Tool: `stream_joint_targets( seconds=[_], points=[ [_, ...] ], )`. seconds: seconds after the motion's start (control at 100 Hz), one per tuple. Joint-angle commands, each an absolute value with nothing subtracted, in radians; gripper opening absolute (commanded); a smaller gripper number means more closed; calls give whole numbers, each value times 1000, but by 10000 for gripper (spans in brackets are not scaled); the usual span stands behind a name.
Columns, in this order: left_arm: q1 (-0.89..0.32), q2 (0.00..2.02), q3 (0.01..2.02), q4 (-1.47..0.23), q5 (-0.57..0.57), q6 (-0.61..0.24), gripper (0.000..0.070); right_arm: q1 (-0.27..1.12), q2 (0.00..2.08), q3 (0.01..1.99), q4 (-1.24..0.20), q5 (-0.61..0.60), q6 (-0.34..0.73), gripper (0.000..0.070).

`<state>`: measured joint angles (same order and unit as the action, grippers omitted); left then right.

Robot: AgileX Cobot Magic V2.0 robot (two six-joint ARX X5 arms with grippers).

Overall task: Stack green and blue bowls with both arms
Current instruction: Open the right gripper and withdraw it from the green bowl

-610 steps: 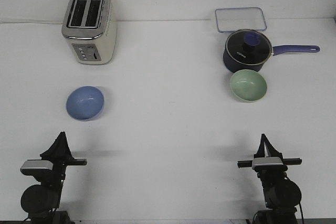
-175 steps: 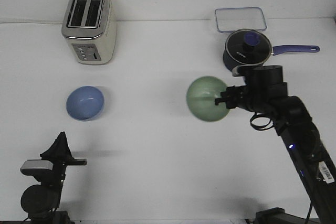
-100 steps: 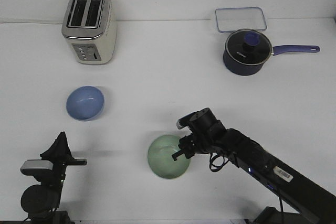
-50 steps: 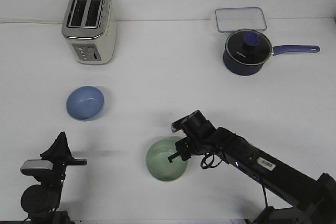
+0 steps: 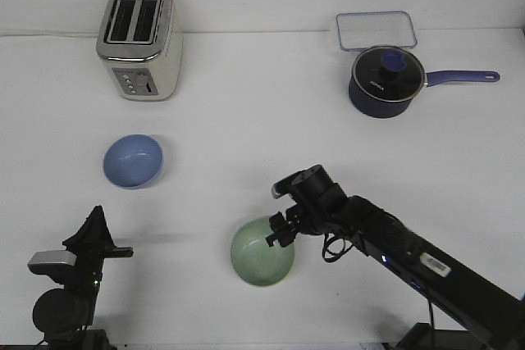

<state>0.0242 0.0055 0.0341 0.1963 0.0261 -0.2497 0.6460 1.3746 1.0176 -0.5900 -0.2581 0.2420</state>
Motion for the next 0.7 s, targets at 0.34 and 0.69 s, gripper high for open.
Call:
stream_joint_targets(
  seconds=[0.34,0.69],
  points=[
    [26,81,188,-10,-13,-379,14,467,1021,1020,-385,-103,91,312],
    [31,699,653,-244,-38,-246,13,456,664,577,-100,-70,138,312]
  ],
)
